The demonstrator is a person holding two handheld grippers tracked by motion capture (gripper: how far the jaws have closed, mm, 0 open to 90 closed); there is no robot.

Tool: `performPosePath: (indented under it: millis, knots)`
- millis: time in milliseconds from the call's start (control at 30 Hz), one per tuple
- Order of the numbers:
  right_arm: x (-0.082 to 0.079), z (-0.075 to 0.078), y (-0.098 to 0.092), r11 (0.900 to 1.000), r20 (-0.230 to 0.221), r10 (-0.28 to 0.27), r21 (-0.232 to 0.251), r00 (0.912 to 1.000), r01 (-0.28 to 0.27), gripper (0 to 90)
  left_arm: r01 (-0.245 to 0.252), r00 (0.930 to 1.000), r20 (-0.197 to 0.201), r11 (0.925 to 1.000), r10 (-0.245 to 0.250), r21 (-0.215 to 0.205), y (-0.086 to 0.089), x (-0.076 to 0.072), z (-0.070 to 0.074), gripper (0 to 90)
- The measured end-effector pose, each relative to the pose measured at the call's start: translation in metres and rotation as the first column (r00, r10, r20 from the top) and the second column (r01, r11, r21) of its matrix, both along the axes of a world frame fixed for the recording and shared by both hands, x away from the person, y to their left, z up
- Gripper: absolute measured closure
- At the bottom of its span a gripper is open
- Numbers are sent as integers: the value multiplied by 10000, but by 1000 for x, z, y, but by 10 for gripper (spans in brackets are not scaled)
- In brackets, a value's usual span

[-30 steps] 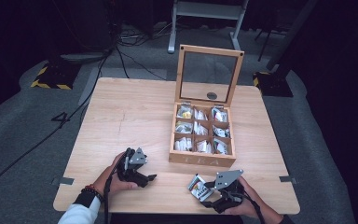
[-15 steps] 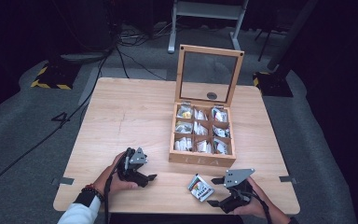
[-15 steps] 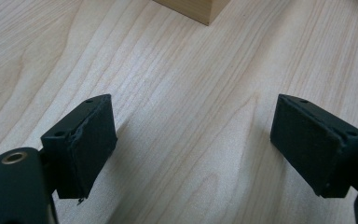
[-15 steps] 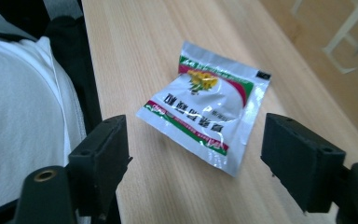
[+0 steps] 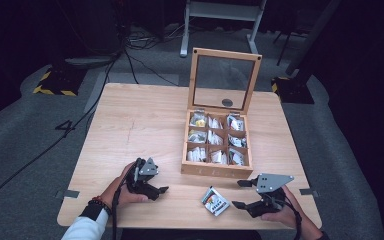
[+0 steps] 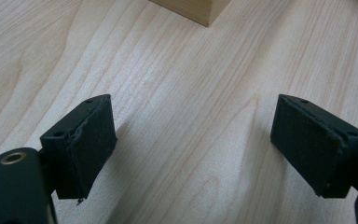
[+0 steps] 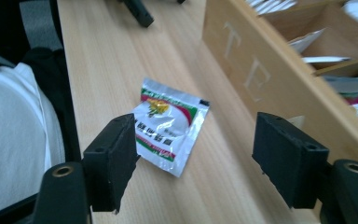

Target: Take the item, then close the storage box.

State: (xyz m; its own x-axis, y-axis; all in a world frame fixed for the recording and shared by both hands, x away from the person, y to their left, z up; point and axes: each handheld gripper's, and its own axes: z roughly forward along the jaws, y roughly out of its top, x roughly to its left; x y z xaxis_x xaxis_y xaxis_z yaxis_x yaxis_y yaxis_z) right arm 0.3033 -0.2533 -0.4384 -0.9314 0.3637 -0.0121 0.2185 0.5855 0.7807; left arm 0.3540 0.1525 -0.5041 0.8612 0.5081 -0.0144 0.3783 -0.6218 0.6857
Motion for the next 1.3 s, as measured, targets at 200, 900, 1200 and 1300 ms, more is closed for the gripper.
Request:
performPosePath:
  millis: [200, 900, 1200, 1300]
  knots:
    - [7, 11, -14, 9966, 365, -733, 413, 9966, 717, 324, 36, 10000, 30, 10000, -36, 1, 0, 0, 0, 145]
    - [37, 24, -51, 9585, 809, -2691, 1195, 9597, 2587, 341, -240, 9993, -287, 9989, 251, 392, 0, 8, 6, 176]
    - [52, 25, -61, 9399, 842, -3284, 1275, 9408, 3166, 338, -610, 9979, -197, 9980, 613, 164, 0, 13, 14, 199]
    - [56, 25, -63, 9360, 839, -3391, 1304, 9370, 3270, 336, -584, 9983, -82, 9983, 584, 51, 0, 16, 18, 205]
